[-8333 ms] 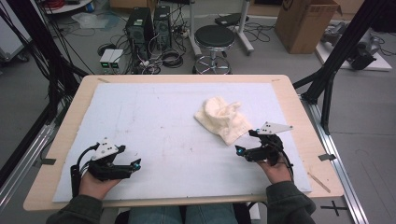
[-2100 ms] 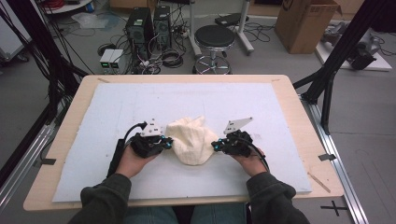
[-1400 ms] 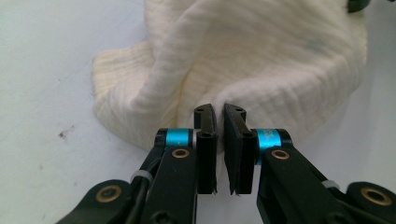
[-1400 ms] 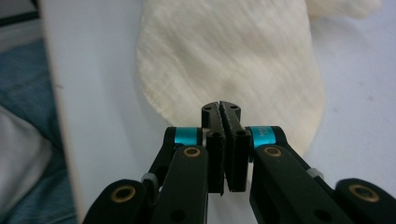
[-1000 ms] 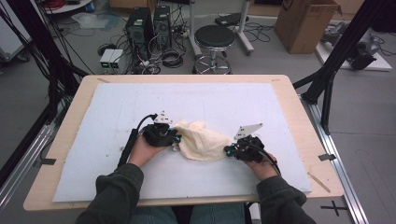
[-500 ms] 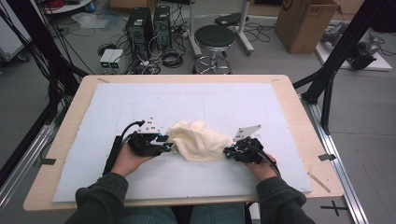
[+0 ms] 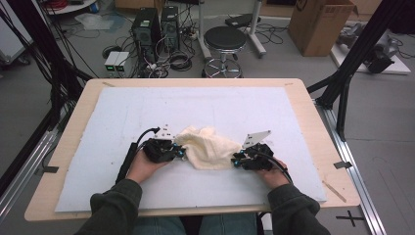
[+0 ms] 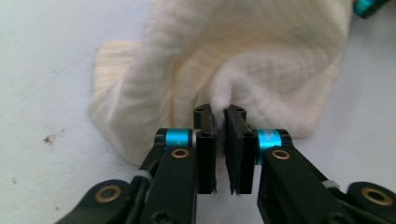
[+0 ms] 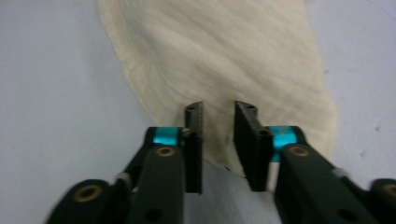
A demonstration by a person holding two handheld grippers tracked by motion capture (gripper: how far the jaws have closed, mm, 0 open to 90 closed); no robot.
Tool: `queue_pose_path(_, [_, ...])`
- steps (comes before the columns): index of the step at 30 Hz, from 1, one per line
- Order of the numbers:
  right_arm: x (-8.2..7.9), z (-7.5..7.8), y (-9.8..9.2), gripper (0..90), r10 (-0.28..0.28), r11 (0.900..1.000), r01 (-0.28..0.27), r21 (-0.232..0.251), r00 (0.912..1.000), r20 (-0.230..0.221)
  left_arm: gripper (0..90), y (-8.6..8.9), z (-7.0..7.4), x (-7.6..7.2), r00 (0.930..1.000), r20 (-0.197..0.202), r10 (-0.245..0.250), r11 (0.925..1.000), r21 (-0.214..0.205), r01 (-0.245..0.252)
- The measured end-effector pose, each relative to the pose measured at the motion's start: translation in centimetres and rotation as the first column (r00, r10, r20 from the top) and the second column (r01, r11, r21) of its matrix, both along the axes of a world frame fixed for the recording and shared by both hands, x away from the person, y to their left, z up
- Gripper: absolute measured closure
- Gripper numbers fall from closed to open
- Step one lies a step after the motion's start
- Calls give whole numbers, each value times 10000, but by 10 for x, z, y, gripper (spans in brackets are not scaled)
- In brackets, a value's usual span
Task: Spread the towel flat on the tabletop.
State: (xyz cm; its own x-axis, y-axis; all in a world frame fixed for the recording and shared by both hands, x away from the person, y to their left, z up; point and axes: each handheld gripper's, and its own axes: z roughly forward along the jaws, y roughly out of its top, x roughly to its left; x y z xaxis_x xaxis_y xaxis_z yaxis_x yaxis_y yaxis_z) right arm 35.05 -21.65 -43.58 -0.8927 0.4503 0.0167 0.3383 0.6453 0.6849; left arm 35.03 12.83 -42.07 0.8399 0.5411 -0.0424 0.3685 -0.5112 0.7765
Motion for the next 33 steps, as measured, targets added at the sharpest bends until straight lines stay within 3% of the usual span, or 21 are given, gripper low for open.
queue_pose_path(2, [0, 0, 1, 876, 137, 9999, -136, 66, 9998, -127, 857, 5, 7, -5, 9998, 107, -196, 9995, -232, 199])
queue_pose_path(6, [-7, 4, 1, 885, 338, 9993, -335, 183, 9993, -155, 859, 23, 27, -19, 9982, 468, -362, 9990, -244, 374])
queue_pose_path(10, [-22, 19, 4, 885, 631, 9962, -640, 583, 9979, 170, 858, 42, 51, -31, 9958, 741, -538, 9980, -281, 560])
queue_pose_path(12, [-33, 30, 7, 885, 819, 9934, -851, 765, 9957, 440, 858, 48, 62, -39, 9929, 887, -788, 9968, -82, 798])
queue_pose_path(16, [-54, 45, 14, 885, 1295, 9872, -1362, 830, 9882, 813, 857, 58, 75, -55, 9860, 661, -1534, 9879, 334, 1515])
queue_pose_path(19, [-68, 48, 21, 885, 1772, 9807, -1825, 703, 9813, 755, 850, 63, 73, -61, 9813, 208, -1914, 9808, 426, 1903])
queue_pose_path(22, [-71, 45, 26, 885, 1979, 9787, -2013, 406, 9774, 742, 837, 59, 57, -51, 9801, -329, -1957, 9785, 599, 1974])
queue_pose_path(27, [-51, 28, 22, 885, 1299, 9914, -1305, 113, 9908, 389, 795, 39, 26, -10, 9818, -1295, -1388, 9890, 326, 1441])
queue_pose_path(30, [-36, 23, 17, 885, 804, 9967, -799, -147, 9962, 341, 765, 25, 14, 14, 9890, -1291, -720, 9960, 436, 782])
queue_pose_path(33, [-23, 19, 12, 885, 280, 9994, -274, -216, 9992, 273, 753, 13, 5, 29, 9932, -1161, 99, 9966, 818, -4])
